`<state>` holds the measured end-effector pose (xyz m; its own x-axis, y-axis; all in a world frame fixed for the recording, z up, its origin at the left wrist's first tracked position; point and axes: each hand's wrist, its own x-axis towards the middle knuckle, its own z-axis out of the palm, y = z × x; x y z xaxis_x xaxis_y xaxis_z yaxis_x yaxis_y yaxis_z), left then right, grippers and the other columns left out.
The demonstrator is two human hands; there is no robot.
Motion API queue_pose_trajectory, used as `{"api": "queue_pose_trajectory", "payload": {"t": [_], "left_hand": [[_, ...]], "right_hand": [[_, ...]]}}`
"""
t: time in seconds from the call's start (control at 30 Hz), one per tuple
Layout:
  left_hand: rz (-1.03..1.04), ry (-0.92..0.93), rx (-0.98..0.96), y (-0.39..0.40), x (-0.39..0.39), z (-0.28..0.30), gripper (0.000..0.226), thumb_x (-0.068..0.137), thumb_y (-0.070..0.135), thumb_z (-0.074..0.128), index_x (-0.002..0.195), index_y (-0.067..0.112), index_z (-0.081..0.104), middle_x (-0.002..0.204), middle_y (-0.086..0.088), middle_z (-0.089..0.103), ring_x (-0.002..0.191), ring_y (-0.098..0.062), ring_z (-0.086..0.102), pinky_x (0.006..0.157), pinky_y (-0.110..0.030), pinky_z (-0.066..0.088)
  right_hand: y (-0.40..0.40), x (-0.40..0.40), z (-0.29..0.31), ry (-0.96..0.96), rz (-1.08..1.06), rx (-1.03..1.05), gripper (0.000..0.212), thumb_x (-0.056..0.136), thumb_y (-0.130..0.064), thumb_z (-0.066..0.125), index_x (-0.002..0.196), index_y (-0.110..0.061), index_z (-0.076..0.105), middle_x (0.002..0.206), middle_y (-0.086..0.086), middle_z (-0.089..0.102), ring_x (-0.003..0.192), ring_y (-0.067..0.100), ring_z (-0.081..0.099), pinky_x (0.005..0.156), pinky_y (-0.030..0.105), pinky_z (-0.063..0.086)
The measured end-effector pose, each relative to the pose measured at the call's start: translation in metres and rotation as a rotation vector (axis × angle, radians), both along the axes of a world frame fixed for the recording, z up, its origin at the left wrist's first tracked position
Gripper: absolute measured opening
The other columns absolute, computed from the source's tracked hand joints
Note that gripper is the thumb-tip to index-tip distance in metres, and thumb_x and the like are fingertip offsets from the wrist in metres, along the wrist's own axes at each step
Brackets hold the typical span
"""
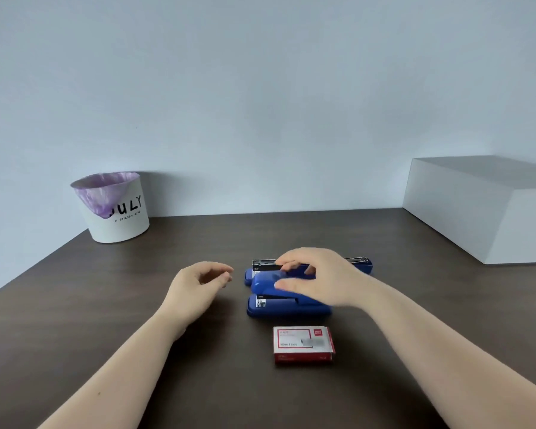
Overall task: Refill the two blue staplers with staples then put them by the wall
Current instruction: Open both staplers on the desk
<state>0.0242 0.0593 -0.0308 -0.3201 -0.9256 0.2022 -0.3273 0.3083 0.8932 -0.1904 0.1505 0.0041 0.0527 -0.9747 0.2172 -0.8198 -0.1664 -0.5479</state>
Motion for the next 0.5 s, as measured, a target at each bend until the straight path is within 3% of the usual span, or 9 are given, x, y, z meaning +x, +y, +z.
{"api": "queue_pose_trajectory", "payload": {"t": [0.1, 0.2, 0.33, 0.43, 0.5], "left_hand": [[-0.113, -0.119, 0.028, 0.006, -0.003, -0.001, 0.023, 0.086, 0.006, 0.059, 0.088, 0.026, 0.071, 0.094, 0.007, 0.074, 0.09, -0.004, 0.066, 0.081, -0.017, 0.044], [-0.238, -0.174, 0.056, 0.009, -0.006, -0.003, 0.024, 0.085, 0.01, 0.064, 0.102, 0.025, 0.07, 0.104, 0.009, 0.072, 0.098, -0.004, 0.066, 0.091, -0.019, 0.048], [-0.415, -0.348, -0.102, 0.01, -0.006, 0.0, 0.031, 0.077, 0.026, 0.073, 0.106, 0.038, 0.067, 0.106, 0.025, 0.069, 0.102, 0.008, 0.06, 0.089, -0.004, 0.043], [-0.442, -0.446, -0.242, 0.008, -0.014, -0.002, 0.035, 0.069, 0.045, 0.072, 0.103, 0.035, 0.069, 0.102, 0.014, 0.071, 0.1, -0.004, 0.062, 0.09, -0.022, 0.048], [-0.393, -0.44, -0.282, 0.009, -0.019, -0.003, 0.032, 0.068, 0.044, 0.074, 0.098, 0.033, 0.07, 0.1, 0.01, 0.071, 0.098, -0.006, 0.06, 0.09, -0.024, 0.046]], "right_hand": [[0.001, 0.011, -0.011, 0.088, 0.028, 0.036, 0.056, 0.08, -0.047, 0.065, 0.131, -0.032, 0.048, 0.129, -0.013, 0.057, 0.115, 0.007, 0.052, 0.098, 0.025, 0.041], [0.001, 0.011, -0.016, 0.11, 0.006, -0.006, 0.06, 0.082, -0.042, 0.065, 0.137, -0.031, 0.042, 0.135, -0.012, 0.053, 0.123, 0.009, 0.048, 0.102, 0.027, 0.037], [-0.003, 0.013, -0.022, 0.168, 0.0, -0.055, 0.055, 0.083, -0.04, 0.064, 0.134, -0.028, 0.046, 0.132, -0.009, 0.057, 0.119, 0.012, 0.051, 0.101, 0.032, 0.042], [-0.004, 0.015, -0.022, 0.183, -0.008, -0.1, 0.043, 0.083, -0.038, 0.063, 0.122, -0.022, 0.055, 0.117, -0.004, 0.064, 0.105, 0.016, 0.057, 0.092, 0.039, 0.047], [-0.006, 0.017, -0.022, 0.196, -0.008, -0.118, 0.037, 0.083, -0.037, 0.064, 0.114, -0.018, 0.058, 0.109, -0.002, 0.065, 0.099, 0.018, 0.057, 0.088, 0.04, 0.047]]}}
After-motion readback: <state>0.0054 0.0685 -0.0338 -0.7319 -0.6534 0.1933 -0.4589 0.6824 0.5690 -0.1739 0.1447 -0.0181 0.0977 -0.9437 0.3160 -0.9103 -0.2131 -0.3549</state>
